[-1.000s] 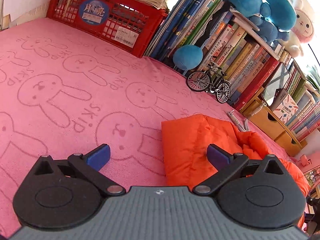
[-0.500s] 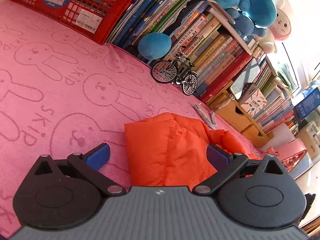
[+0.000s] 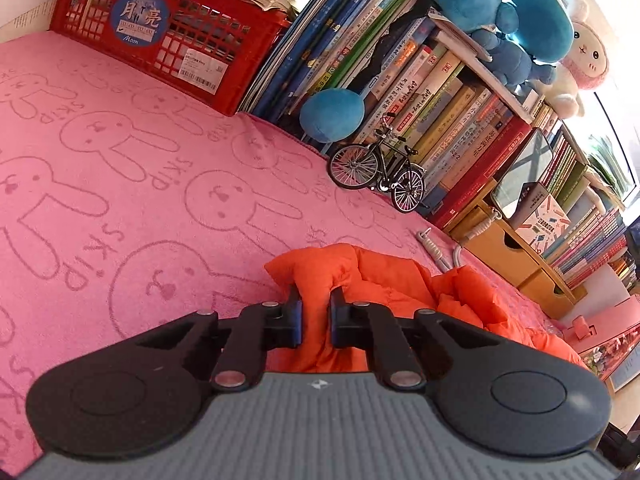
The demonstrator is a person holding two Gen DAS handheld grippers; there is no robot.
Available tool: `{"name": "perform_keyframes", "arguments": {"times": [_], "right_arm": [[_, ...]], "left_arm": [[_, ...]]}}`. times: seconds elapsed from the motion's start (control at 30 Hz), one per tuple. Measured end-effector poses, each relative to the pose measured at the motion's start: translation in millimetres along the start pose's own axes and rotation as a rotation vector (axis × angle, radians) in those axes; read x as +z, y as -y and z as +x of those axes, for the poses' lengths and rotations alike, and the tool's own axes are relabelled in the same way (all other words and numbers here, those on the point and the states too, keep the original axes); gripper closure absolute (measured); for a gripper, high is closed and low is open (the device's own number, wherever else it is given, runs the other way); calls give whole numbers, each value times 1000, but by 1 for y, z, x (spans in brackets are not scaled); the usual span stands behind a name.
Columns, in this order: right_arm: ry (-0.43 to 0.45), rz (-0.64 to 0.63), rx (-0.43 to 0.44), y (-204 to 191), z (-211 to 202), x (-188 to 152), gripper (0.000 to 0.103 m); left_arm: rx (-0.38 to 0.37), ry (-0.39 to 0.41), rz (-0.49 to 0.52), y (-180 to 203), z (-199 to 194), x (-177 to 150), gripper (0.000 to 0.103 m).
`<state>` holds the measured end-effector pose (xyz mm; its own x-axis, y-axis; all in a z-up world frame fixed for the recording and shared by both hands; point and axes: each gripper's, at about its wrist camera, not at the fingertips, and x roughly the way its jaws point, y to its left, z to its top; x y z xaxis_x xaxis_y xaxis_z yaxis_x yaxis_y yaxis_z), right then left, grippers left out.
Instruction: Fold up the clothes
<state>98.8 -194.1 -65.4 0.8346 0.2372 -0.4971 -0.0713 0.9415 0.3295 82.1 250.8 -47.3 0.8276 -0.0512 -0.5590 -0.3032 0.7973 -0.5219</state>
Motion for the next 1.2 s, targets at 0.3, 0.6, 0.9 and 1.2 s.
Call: {"name": "perform_keyframes", "arguments": {"times": [0.3,0.6,0.9,1.2], "right_arm": [[33,-6,-40,-5,39,44,84],[-24,-57,-145,-3,91,62,65],[181,-96,-195,-26,24,67,39],[143,-344,9,-143,35,49,38]], "left_arm": [[15,35,12,14,43,37,92],[116,70,107,11,44,38,79],[196,299,169,31,-16,43,77],[128,205,436,137,19,-11,61]]}}
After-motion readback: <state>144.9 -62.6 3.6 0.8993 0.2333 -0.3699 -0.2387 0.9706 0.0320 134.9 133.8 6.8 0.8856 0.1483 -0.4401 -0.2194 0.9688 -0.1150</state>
